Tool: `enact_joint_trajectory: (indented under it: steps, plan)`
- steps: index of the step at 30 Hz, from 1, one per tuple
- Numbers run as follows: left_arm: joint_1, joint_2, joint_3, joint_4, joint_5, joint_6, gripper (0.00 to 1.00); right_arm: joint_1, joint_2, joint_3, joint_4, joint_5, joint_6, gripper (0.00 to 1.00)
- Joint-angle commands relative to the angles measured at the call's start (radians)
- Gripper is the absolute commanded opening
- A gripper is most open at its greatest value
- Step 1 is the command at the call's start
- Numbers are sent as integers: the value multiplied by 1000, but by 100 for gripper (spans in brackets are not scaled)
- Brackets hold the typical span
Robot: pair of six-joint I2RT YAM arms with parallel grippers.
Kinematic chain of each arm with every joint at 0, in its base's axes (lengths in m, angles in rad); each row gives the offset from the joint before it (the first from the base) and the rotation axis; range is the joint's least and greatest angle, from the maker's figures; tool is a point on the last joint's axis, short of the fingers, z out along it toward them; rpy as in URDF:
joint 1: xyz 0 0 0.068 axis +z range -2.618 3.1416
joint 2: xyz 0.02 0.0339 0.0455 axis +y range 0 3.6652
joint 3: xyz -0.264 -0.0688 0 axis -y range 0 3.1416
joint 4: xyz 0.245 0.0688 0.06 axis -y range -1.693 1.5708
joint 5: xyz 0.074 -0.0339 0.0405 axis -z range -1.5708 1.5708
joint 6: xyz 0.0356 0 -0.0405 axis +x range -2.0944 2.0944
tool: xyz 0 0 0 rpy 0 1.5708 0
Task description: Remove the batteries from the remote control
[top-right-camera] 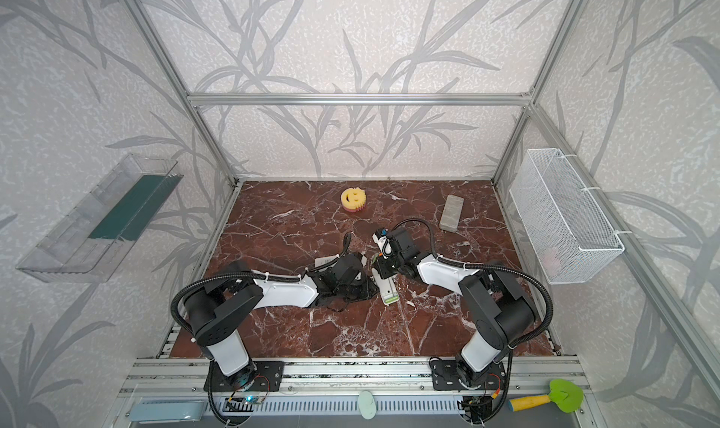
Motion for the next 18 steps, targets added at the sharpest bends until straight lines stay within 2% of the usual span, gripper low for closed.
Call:
enact_joint_trajectory:
  steps: [1,10,18]
  plan:
    - [-17,-16,-12,74,13,-9,27,-3,12,9,-29,5,11,0]
    - [-28,11,-20,124,18,-30,27,-3,16,6,-2,7,27,0]
    - [-29,45,-17,117,-4,-55,26,-1,-95,-48,90,55,75,0]
